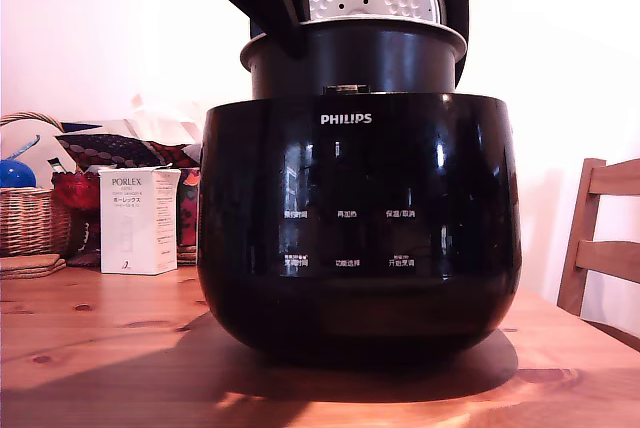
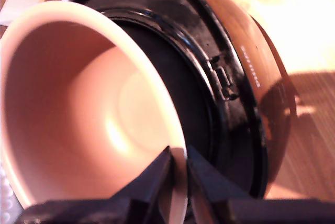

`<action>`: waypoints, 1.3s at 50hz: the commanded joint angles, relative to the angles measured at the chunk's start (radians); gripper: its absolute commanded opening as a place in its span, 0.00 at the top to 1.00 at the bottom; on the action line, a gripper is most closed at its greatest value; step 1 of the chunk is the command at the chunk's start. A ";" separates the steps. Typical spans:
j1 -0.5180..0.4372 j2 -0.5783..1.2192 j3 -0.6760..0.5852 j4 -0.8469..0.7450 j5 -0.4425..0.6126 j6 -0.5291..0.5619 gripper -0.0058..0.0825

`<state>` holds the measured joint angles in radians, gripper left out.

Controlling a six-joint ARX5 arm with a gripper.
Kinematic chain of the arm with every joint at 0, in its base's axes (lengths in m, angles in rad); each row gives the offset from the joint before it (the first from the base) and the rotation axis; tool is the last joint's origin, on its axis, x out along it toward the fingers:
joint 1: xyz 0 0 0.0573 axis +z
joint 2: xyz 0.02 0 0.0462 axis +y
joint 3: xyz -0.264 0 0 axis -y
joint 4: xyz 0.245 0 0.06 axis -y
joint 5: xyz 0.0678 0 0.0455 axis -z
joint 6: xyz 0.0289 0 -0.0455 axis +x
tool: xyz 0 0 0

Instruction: Place the pot you are holding inside the rice cooker

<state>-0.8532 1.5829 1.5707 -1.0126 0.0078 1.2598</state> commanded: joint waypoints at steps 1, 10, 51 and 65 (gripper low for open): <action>-0.007 0.010 0.031 0.015 0.003 0.006 0.96; -0.008 0.042 0.031 0.016 0.004 0.006 0.96; -0.019 0.091 0.033 0.008 -0.047 0.005 0.76; -0.023 0.091 0.069 -0.043 -0.096 -0.003 0.76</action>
<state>-0.8745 1.6707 1.6077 -1.0599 -0.0818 1.2606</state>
